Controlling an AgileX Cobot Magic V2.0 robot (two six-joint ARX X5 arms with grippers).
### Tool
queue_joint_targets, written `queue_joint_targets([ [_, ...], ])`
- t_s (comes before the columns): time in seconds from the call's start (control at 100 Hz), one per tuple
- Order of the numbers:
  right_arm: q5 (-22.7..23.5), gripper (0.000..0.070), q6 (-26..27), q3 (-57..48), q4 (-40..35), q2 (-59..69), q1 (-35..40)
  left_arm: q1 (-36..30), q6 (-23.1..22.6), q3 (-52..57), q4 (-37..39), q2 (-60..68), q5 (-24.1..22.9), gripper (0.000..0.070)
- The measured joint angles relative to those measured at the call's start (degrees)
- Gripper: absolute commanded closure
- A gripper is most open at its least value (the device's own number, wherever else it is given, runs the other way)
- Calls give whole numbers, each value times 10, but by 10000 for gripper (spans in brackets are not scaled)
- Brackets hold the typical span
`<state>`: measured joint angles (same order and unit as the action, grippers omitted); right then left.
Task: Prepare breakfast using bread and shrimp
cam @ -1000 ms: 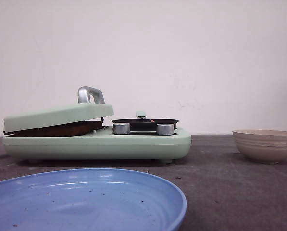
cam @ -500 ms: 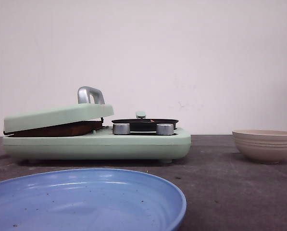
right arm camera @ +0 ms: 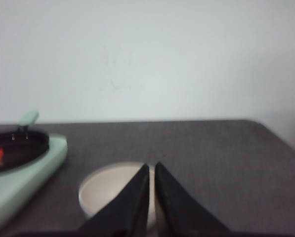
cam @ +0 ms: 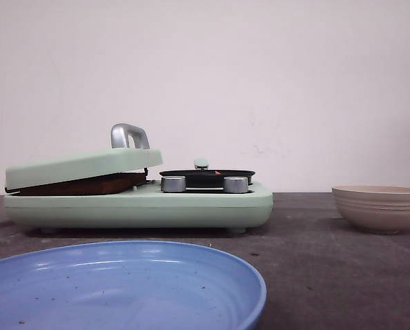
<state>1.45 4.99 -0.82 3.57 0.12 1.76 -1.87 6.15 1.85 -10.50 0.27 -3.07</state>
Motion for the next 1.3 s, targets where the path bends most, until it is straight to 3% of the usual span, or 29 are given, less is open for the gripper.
queue_joint_targets([
  [0.33,0,691,0,0,-26,1,0,0,0,0,0,0,0,684],
  [0.76,0,691,0,0,-134,1,0,0,0,0,0,0,0,684],
  [1.3,0,691,0,0,-134,1,0,0,0,0,0,0,0,684],
])
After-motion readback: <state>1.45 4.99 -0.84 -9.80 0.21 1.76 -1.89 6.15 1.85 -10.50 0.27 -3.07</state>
